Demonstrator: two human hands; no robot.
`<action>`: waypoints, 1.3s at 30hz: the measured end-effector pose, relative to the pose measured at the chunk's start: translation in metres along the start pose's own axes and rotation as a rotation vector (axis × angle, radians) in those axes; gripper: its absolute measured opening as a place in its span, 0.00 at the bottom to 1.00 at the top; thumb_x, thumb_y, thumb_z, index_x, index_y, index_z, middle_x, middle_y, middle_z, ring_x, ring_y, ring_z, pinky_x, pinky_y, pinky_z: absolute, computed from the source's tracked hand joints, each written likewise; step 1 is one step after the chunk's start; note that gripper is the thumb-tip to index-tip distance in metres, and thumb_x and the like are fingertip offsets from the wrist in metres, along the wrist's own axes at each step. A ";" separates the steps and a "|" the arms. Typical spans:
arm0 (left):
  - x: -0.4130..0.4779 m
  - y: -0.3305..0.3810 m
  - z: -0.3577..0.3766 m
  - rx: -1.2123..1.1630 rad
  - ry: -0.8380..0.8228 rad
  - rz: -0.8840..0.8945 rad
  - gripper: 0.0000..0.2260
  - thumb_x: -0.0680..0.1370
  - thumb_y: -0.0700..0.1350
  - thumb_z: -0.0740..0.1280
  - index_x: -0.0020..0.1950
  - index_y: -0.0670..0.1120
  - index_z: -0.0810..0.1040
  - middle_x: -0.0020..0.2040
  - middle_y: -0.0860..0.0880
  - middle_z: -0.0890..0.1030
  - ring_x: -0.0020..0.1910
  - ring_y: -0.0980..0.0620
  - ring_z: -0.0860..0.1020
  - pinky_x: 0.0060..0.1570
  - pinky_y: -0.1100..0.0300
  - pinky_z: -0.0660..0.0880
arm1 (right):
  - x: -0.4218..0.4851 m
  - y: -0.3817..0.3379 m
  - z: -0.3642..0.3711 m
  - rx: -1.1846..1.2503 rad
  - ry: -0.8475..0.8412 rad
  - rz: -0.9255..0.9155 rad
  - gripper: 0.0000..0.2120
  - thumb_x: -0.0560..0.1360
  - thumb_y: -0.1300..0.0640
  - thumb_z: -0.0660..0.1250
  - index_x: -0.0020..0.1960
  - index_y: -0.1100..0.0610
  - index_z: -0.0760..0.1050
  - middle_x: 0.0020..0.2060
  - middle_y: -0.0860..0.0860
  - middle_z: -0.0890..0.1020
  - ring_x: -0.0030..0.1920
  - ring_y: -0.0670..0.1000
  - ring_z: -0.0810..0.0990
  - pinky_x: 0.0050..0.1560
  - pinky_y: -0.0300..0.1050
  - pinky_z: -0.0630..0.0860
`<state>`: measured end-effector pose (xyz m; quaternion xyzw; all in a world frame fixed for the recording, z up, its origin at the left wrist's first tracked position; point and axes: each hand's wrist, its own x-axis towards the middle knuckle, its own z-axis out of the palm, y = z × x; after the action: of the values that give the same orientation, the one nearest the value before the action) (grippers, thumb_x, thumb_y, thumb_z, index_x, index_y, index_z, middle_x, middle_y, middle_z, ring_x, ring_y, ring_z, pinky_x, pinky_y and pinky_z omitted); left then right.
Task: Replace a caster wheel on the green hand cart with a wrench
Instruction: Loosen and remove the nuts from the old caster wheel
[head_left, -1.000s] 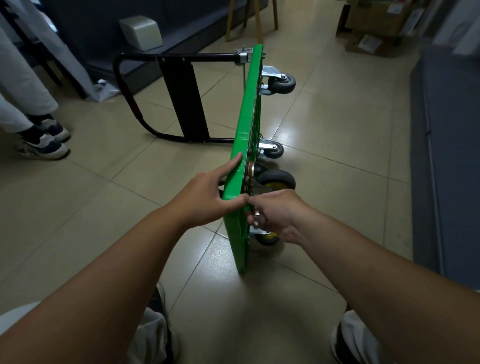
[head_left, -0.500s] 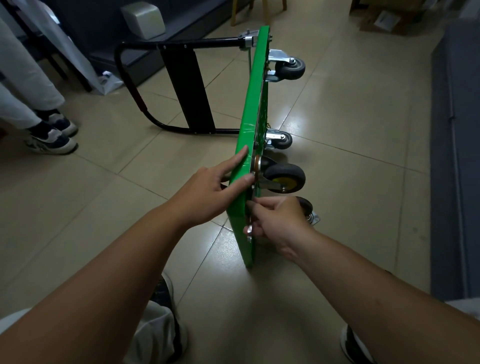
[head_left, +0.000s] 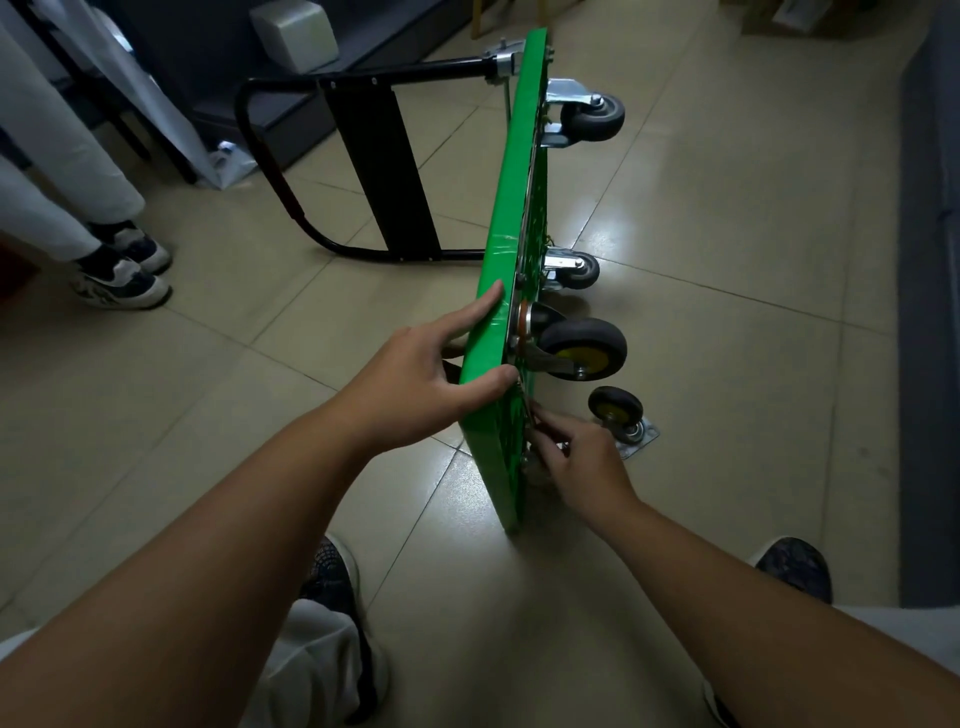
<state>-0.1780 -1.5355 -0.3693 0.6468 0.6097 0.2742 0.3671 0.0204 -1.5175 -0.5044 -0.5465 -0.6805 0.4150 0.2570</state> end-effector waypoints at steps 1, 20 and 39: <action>0.000 0.000 -0.001 0.001 -0.003 -0.004 0.38 0.73 0.61 0.71 0.79 0.68 0.57 0.77 0.47 0.71 0.68 0.46 0.77 0.50 0.46 0.84 | 0.001 0.002 0.000 -0.017 -0.008 -0.004 0.17 0.78 0.53 0.68 0.66 0.42 0.78 0.52 0.46 0.86 0.49 0.46 0.84 0.53 0.53 0.81; -0.002 0.004 0.000 0.077 0.007 0.028 0.36 0.76 0.63 0.67 0.81 0.67 0.55 0.78 0.50 0.69 0.71 0.50 0.74 0.58 0.49 0.82 | -0.016 -0.105 -0.054 0.827 -0.092 0.582 0.10 0.78 0.61 0.69 0.57 0.65 0.79 0.32 0.55 0.81 0.28 0.49 0.77 0.29 0.39 0.73; -0.002 0.001 0.000 0.112 -0.034 0.010 0.37 0.75 0.67 0.66 0.80 0.69 0.51 0.79 0.48 0.67 0.67 0.49 0.77 0.57 0.47 0.82 | -0.026 -0.056 -0.023 0.326 -0.113 0.292 0.14 0.78 0.55 0.70 0.64 0.47 0.80 0.41 0.50 0.87 0.36 0.51 0.85 0.49 0.57 0.83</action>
<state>-0.1772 -1.5378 -0.3681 0.6741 0.6145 0.2305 0.3390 0.0167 -1.5393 -0.4423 -0.5664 -0.5315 0.5821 0.2405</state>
